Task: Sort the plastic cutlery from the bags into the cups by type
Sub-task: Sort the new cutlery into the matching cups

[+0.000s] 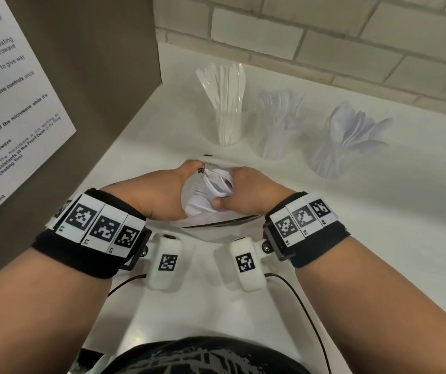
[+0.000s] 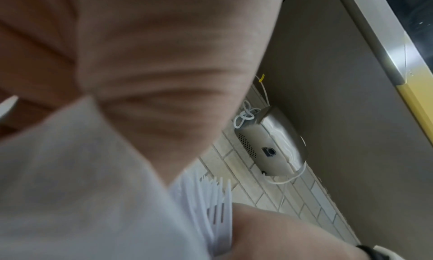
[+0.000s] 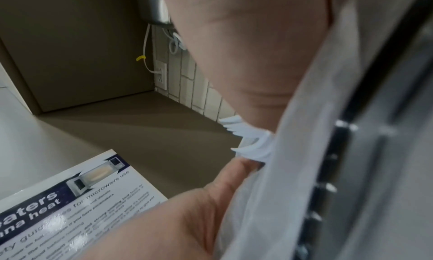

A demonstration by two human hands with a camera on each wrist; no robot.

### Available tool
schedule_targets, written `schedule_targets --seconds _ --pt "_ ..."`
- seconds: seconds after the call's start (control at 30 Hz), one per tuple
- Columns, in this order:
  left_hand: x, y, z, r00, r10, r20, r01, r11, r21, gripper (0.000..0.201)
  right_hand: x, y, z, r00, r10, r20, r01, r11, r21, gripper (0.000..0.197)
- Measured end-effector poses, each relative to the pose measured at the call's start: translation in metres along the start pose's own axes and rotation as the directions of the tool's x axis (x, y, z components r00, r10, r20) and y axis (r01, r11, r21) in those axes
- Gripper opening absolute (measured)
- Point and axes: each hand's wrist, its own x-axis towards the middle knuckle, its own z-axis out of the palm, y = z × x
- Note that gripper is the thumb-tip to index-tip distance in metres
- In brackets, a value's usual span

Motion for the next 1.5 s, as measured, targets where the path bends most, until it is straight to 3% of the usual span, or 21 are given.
schedule_targets --seconds 0.13,0.2,0.3,0.5,0.7,0.87,1.0,1.07,1.13,1.2,1.27,1.33,1.37,1.4,1.43,1.47,1.5 --pt "-0.001 -0.003 0.002 1.0 -0.018 -0.019 0.018 1.0 -0.011 0.098 -0.01 0.003 -0.008 0.995 -0.083 0.062 0.079 0.994 0.074 0.057" --pt "0.0 -0.006 0.004 0.998 -0.034 -0.049 0.034 0.999 0.002 0.1 -0.011 0.002 -0.006 0.989 -0.11 0.103 0.111 0.994 -0.003 0.061" --pt "0.003 -0.007 0.007 0.998 -0.023 -0.063 0.023 1.0 0.0 0.096 -0.006 0.0 -0.002 0.991 -0.118 0.068 0.122 0.991 -0.057 0.061" --pt "0.001 -0.009 0.005 0.999 -0.01 -0.051 0.01 1.0 -0.002 0.095 -0.013 0.005 -0.014 0.987 -0.161 0.023 0.157 0.98 0.121 0.066" --pt "0.005 -0.013 0.004 0.994 -0.038 -0.105 0.04 0.999 0.017 0.104 -0.018 0.011 -0.017 0.989 -0.143 -0.022 0.142 0.929 0.342 0.048" --pt "0.006 -0.004 0.006 0.992 0.053 -0.114 -0.046 0.997 0.067 0.081 -0.018 0.005 -0.017 0.978 -0.165 -0.13 0.206 0.866 0.455 0.061" --pt "0.007 -0.003 0.011 0.992 0.0 -0.123 0.006 0.999 0.049 0.088 -0.017 0.002 -0.022 0.972 -0.159 -0.171 0.232 0.737 0.635 0.058" --pt "0.007 -0.002 0.014 0.992 -0.012 -0.126 0.021 0.997 0.072 0.092 -0.018 -0.001 -0.027 0.967 -0.098 -0.236 0.249 0.573 0.781 0.057" --pt "0.004 0.003 0.012 0.994 -0.02 -0.107 0.032 0.993 0.111 0.093 -0.02 -0.003 -0.035 0.953 -0.006 -0.304 0.286 0.362 0.888 0.04" --pt "-0.003 0.009 0.005 0.999 -0.018 -0.049 0.024 0.989 0.143 0.091 -0.021 -0.006 -0.048 0.93 0.081 -0.36 0.331 0.245 0.911 0.023" --pt "-0.012 0.016 -0.009 0.998 0.02 -0.059 -0.013 0.993 0.115 0.072 -0.02 -0.009 -0.062 0.906 0.145 -0.398 0.378 0.15 0.914 0.016" --pt "-0.016 0.025 -0.021 0.966 0.105 -0.235 -0.117 0.993 -0.036 0.038 -0.019 -0.013 -0.076 0.89 0.183 -0.418 0.411 0.076 0.908 0.013" --pt "-0.014 0.03 -0.024 0.925 0.113 -0.363 -0.186 0.967 -0.173 0.026 -0.019 -0.016 -0.082 0.884 0.186 -0.429 0.429 0.046 0.902 0.011" --pt "-0.012 0.036 -0.026 0.88 0.074 -0.47 -0.273 0.888 -0.371 0.018 -0.02 -0.02 -0.088 0.877 0.178 -0.446 0.449 0.024 0.893 0.01" --pt "-0.01 0.043 -0.027 0.864 -0.002 -0.504 -0.347 0.723 -0.597 0.017 -0.02 -0.025 -0.094 0.87 0.165 -0.465 0.471 0.006 0.882 0.01" --pt "-0.008 0.05 -0.029 0.892 -0.063 -0.447 -0.362 0.493 -0.791 0.021 -0.02 -0.03 -0.099 0.861 0.153 -0.485 0.491 -0.008 0.871 0.012" --pt "-0.007 0.056 -0.03 0.941 -0.072 -0.331 -0.304 0.252 -0.919 0.03 -0.02 -0.035 -0.103 0.848 0.146 -0.509 0.516 -0.015 0.856 0.017"
